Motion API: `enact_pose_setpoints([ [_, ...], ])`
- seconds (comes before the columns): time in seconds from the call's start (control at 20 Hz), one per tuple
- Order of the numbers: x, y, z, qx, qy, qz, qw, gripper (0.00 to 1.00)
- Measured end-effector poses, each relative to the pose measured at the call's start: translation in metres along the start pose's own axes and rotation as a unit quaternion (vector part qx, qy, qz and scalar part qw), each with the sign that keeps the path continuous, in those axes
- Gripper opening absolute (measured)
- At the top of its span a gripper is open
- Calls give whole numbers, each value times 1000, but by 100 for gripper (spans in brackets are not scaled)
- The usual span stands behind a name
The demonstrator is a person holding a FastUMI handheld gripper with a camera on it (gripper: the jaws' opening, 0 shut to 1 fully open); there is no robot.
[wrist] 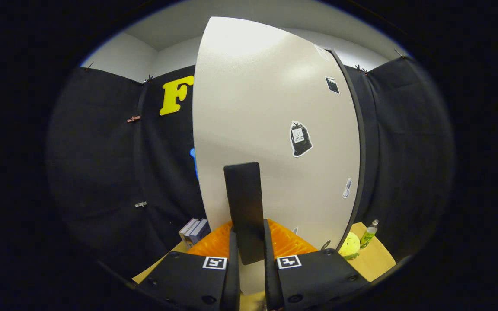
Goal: Open the shoe cabinet door, grab the shoes and put them into the shoe cabinet, then close the shoe cabinet door.
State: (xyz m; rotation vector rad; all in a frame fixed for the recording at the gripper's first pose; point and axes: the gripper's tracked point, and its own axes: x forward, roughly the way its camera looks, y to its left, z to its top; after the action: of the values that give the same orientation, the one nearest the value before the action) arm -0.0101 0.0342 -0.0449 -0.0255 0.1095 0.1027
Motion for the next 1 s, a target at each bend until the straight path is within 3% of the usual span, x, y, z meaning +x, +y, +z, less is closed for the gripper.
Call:
enact_pose_setpoints([
  [0.55, -81, -76, 4, 2, 11, 10, 1000, 27],
  [1.0, -128, -147, 14, 12, -2, -31, 999, 26],
])
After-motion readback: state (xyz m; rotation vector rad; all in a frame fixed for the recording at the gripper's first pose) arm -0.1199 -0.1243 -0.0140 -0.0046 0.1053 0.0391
